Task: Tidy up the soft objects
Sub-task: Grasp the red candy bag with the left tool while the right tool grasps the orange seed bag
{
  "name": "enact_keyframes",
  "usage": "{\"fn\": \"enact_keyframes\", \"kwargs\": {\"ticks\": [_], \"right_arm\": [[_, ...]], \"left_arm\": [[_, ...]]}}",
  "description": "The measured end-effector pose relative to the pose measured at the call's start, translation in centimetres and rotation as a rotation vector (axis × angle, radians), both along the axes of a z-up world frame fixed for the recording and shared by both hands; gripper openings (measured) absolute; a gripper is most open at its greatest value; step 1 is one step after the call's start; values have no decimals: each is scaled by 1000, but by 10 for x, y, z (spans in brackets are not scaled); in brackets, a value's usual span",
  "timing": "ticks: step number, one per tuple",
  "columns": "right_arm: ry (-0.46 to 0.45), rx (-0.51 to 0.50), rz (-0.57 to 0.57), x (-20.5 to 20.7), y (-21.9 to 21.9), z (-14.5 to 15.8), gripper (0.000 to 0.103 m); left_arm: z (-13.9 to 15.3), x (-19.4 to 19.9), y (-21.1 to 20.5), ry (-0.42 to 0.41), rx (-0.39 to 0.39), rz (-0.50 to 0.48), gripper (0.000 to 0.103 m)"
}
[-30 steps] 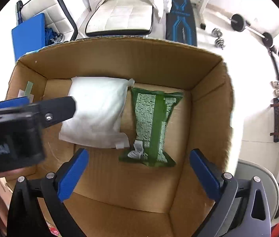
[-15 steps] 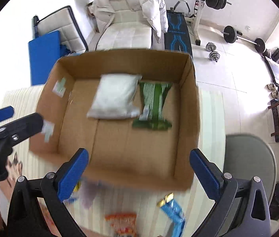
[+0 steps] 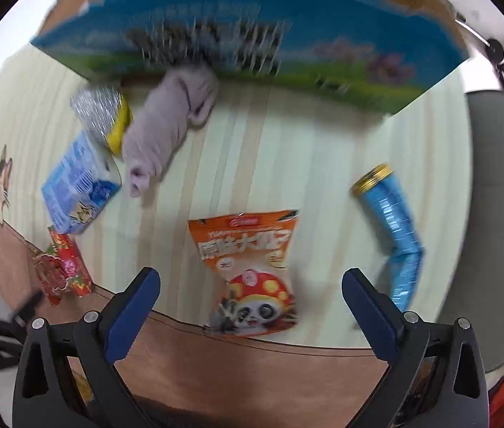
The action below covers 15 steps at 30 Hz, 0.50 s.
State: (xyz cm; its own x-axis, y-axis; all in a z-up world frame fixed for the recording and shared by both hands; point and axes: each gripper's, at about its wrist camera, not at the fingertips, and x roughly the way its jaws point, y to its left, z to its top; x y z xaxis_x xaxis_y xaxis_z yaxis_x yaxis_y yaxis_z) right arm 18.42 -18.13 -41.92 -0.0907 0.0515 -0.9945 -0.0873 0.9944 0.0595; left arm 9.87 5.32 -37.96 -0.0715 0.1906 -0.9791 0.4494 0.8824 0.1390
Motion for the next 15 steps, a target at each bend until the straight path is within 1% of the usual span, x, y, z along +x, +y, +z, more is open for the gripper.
{"fn": "enact_keyframes", "kwargs": {"ticks": [2, 4, 5, 6, 7, 8, 9, 10, 11, 13, 14, 15], "right_arm": [[15, -7, 2, -1, 5, -10, 103], [29, -31, 22, -1, 11, -20, 103], [39, -40, 30, -2, 13, -24, 99], [49, -47, 40, -4, 15, -29, 96], [56, -58, 48, -5, 17, -32, 90], [58, -73, 56, -7, 18, -35, 85], [63, -86, 66, -10, 19, -37, 80], [67, -94, 74, -14, 19, -38, 68], [75, -92, 80, -17, 20, -41, 58], [101, -76, 84, -28, 20, -44, 56], [107, -73, 88, -32, 20, -45, 55], [114, -71, 100, -39, 20, -45, 55]], "left_arm": [[-9, -11, 1, 38, -24, -17, 103], [-17, -14, -1, 43, -2, -29, 103], [-20, -14, -3, 36, 5, -36, 100], [-22, -13, -5, 31, 10, -37, 95], [-24, -12, -5, 30, 15, -20, 79], [-25, -10, -4, 28, 30, 5, 66], [-24, -8, -4, 28, 31, 32, 65], [-23, -5, -1, 38, 16, 83, 63], [-22, -1, 3, 53, -4, 144, 61], [-22, 2, 17, 110, -60, 315, 59], [-21, 1, 23, 132, -100, 390, 58], [-20, 1, 27, 143, -135, 442, 58]]}}
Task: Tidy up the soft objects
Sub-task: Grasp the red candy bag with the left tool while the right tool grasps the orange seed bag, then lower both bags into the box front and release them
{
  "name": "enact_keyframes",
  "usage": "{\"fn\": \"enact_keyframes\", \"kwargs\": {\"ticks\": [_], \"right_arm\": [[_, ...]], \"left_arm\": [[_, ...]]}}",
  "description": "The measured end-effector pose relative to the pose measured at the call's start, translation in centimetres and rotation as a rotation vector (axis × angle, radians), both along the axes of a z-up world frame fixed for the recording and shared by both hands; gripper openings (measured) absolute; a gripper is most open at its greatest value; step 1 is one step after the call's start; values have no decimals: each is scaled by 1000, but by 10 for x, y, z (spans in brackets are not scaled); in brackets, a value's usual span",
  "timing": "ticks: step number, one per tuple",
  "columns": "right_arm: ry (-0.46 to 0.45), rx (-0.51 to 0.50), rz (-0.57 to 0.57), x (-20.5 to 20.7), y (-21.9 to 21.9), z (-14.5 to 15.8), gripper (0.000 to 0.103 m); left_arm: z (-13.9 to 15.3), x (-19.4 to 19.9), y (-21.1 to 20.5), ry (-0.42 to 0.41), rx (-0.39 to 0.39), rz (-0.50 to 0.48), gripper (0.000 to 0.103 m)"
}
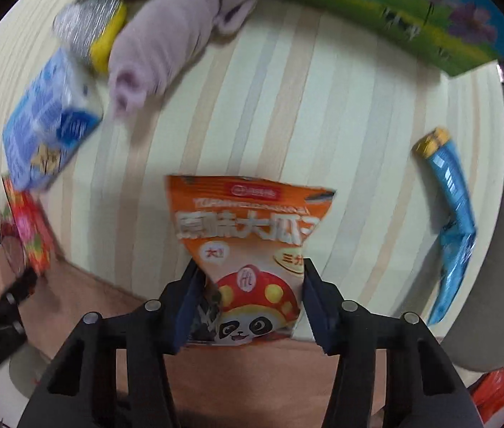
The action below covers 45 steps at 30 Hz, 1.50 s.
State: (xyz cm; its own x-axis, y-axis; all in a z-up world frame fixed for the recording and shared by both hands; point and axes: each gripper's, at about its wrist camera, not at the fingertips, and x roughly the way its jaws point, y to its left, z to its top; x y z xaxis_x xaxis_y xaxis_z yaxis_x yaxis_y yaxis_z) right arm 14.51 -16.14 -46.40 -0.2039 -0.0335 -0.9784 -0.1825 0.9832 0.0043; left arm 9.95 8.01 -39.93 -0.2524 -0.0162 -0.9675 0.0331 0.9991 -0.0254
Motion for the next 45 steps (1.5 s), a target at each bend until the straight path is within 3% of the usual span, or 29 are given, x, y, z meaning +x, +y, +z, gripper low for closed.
{"fn": "enact_keyframes", "kwargs": {"ticks": [3, 8, 12, 15, 18, 20, 29, 30, 31, 33, 35, 36, 39, 45], "right_arm": [[37, 10, 31, -24, 1, -2, 55], [62, 22, 64, -49, 0, -2, 55], [58, 59, -7, -56, -13, 0, 64], [52, 83, -66, -57, -28, 5, 66], [52, 100, -97, -57, -40, 10, 67], [54, 116, -117, -57, -48, 13, 74], [64, 91, -83, -57, -61, 13, 74], [62, 86, -80, -57, -60, 16, 74], [61, 78, -78, -58, -61, 16, 74], [49, 68, -75, -59, -65, 22, 72], [32, 56, -67, -59, -68, 26, 56], [28, 56, -64, -60, -72, 29, 51], [24, 75, -79, -62, -84, 37, 49], [-10, 159, -135, -58, -107, 65, 45]], "left_arm": [[0, -7, 10, 16, -97, 140, 58], [-13, -17, 12, 45, -176, 215, 58], [-14, -20, 18, 20, -153, 186, 58], [14, -14, 10, -32, -137, 136, 60], [35, -17, 9, -97, -99, 85, 73], [39, -13, 0, -123, -64, 54, 79], [-23, 11, -25, -31, 20, -27, 78], [-26, 10, -27, -28, 24, -25, 77], [-29, 8, -30, -32, 35, -11, 63], [-33, 5, -32, -30, 23, 18, 55], [-37, 0, -34, -34, 11, 52, 48], [-35, -6, -35, -39, 4, 64, 47], [-22, -21, -49, -60, -12, 66, 45], [35, -24, -86, -167, -90, 35, 45]]}}
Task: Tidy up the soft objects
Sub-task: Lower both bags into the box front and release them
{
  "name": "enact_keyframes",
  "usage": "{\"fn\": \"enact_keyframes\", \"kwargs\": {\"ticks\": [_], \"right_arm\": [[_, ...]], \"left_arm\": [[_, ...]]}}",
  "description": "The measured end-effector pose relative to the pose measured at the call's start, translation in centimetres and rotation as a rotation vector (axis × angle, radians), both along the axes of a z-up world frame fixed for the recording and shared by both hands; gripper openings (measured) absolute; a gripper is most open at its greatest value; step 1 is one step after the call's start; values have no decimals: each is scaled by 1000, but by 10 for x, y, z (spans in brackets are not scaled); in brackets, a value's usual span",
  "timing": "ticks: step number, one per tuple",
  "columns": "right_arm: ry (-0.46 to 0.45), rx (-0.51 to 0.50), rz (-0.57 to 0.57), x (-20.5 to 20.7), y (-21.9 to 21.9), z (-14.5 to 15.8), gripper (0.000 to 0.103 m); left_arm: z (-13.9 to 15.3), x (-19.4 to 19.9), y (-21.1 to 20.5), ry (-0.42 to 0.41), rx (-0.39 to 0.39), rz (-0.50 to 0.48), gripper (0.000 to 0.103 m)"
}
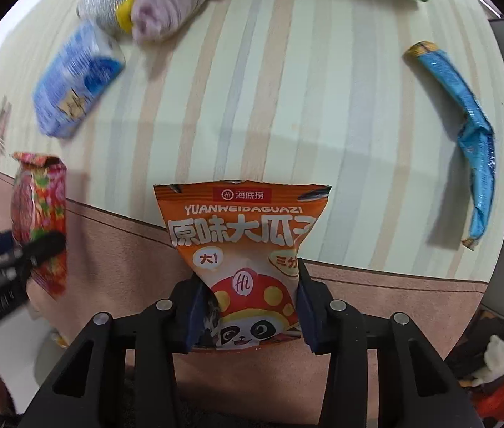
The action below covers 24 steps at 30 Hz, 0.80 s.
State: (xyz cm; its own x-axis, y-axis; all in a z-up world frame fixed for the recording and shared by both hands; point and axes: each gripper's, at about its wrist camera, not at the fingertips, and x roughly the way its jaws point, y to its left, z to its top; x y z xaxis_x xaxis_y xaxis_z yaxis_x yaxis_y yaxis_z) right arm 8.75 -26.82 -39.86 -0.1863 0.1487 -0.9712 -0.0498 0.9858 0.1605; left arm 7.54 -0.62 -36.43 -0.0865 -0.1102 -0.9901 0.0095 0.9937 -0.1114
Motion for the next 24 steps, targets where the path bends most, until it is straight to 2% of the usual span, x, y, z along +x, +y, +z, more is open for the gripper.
{"fn": "enact_keyframes", "kwargs": {"ticks": [4, 8, 10, 14, 18, 19, 20, 21, 24], "right_arm": [[-75, 96, -35, 24, -25, 61, 45], [-205, 141, -44, 65, -42, 134, 45], [-284, 147, -55, 98, -57, 172, 45], [-380, 106, -88, 169, -67, 208, 45], [-366, 67, -128, 231, -64, 194, 45], [-357, 60, -137, 240, -55, 185, 45], [-340, 47, -143, 256, -36, 165, 45], [-318, 32, -139, 265, -36, 151, 45], [-247, -9, -123, 290, -3, 89, 45]], "left_arm": [[57, 31, -21, -90, -82, 2, 45], [109, 100, -27, -174, -176, -18, 45], [125, 139, -30, -200, -184, -22, 45], [140, 226, -37, -232, -143, -29, 44], [129, 298, -30, -197, -112, -20, 41], [125, 316, -33, -183, -107, -13, 36], [126, 331, -36, -166, -99, -3, 33], [118, 343, -36, -145, -93, -2, 33], [92, 378, -39, -109, -14, -9, 32]]}}
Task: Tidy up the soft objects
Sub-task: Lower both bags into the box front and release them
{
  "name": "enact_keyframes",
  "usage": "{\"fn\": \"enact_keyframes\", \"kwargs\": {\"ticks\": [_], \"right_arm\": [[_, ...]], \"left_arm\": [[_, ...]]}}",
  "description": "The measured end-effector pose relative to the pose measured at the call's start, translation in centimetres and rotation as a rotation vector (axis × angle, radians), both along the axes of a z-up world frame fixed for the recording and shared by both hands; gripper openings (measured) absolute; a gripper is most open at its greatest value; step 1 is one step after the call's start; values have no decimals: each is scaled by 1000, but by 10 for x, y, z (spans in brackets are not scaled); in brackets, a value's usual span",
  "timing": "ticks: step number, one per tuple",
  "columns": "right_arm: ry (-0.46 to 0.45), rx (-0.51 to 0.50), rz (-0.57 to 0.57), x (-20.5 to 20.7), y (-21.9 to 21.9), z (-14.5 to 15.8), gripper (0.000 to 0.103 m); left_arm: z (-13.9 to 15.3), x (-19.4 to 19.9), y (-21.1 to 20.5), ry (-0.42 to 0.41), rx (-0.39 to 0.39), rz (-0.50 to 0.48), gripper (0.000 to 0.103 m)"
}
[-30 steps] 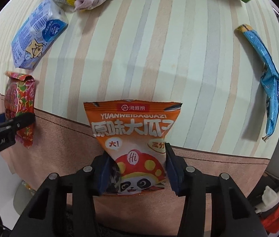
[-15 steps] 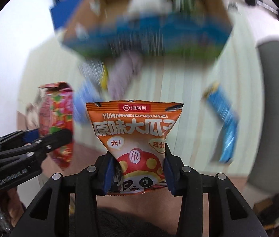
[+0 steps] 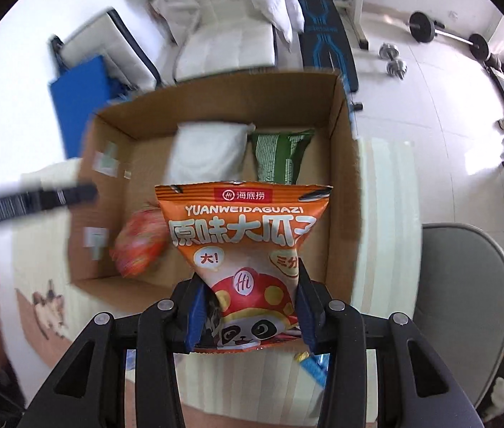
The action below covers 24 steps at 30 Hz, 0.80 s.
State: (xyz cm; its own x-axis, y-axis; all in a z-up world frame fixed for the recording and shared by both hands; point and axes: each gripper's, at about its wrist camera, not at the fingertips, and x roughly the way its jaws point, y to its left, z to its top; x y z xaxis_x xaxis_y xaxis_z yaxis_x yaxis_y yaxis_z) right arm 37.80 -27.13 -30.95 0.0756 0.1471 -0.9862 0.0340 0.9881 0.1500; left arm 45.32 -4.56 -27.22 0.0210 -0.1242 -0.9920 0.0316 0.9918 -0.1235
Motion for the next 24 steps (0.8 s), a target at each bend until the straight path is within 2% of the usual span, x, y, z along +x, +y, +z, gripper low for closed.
{"fn": "enact_keyframes", "kwargs": {"ticks": [3, 6, 12, 15, 18, 20, 21, 22, 23, 24], "right_arm": [[68, -33, 3, 4, 9, -45, 45], [121, -43, -7, 8, 7, -71, 45], [175, -47, -6, 6, 9, -99, 45], [208, -46, 4, 5, 14, -105, 46], [206, -60, 3, 7, 14, -99, 49], [187, -26, -16, 9, 12, -91, 64], [179, 0, -23, 10, 12, -84, 68], [171, 7, -22, 10, 13, -77, 81], [159, -15, -17, 10, 14, -70, 99], [136, -37, -9, 9, 16, -62, 102]], "left_arm": [[-24, 14, -8, 23, 86, -45, 32], [-41, 16, -12, 57, 121, -79, 32], [-63, 2, -12, 111, 87, -86, 32], [-63, -8, -11, 126, 65, -79, 33], [-54, -19, -7, 121, 30, -62, 47], [-42, -29, -4, 96, 5, -59, 68], [-35, -35, -3, 77, -5, -56, 74], [-27, -39, -2, 69, -10, -55, 75], [-20, -45, -1, 53, -16, -55, 76], [-14, -49, 0, 37, -19, -58, 78]]}}
